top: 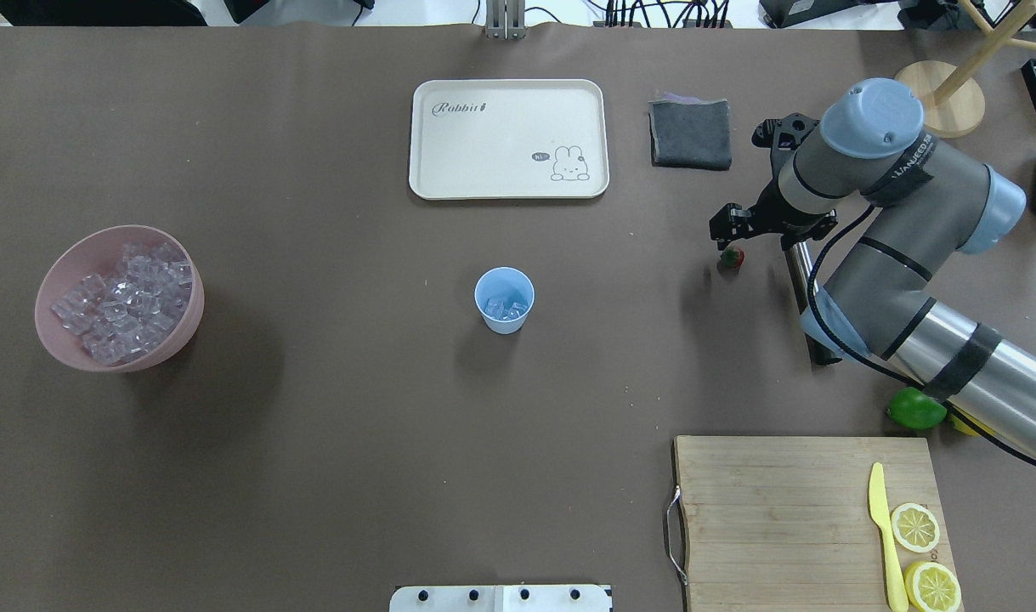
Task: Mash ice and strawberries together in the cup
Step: 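Reach the right gripper down to the red strawberry and grasp it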
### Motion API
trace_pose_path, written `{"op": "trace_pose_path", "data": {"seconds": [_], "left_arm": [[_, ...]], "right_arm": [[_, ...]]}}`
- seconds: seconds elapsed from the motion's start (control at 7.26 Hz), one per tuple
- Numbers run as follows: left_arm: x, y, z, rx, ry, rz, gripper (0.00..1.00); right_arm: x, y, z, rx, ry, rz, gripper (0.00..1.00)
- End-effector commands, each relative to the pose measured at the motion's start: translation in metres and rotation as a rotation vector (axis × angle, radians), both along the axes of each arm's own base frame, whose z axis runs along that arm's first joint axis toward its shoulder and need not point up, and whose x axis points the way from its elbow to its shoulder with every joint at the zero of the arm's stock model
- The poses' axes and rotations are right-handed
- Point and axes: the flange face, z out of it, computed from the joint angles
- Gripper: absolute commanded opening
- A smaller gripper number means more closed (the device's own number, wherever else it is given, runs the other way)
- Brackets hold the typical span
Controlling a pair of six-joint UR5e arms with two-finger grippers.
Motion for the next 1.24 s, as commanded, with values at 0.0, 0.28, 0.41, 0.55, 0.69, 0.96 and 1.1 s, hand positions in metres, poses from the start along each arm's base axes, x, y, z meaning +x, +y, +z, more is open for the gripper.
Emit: {"op": "trace_pose_path", "data": {"seconds": [0.0, 0.28, 0.41, 0.55, 0.69, 0.96, 1.1], "left_arm": [[0.000, 0.000, 0.000, 0.000, 0.000, 0.000, 0.98], [0.000, 0.000, 0.000, 0.000, 0.000, 0.000, 0.99], [0.000, 0.000, 0.000, 0.001, 0.000, 0.000, 0.98], [0.000, 0.000, 0.000, 0.001, 0.000, 0.000, 0.98], [0.001, 0.000, 0.000, 0.001, 0.000, 0.001, 0.98], [0.000, 0.000, 0.000, 0.001, 0.000, 0.000, 0.98], [0.000, 0.000, 0.000, 0.001, 0.000, 0.000, 0.98]], "right_arm": [[-0.012, 0.007, 0.001, -0.003, 0.012, 0.008, 0.96], [-0.015, 0.007, 0.001, -0.001, 0.025, 0.025, 0.60], [-0.015, 0.007, -0.001, -0.011, 0.020, 0.038, 0.01], [-0.015, 0.007, -0.004, -0.009, 0.016, 0.039, 0.00], [-0.015, 0.007, -0.005, -0.007, 0.016, 0.040, 0.00], [-0.022, -0.001, -0.037, 0.009, -0.004, 0.052, 0.00], [-0.032, -0.012, -0.078, 0.058, -0.034, 0.061, 0.00]]}}
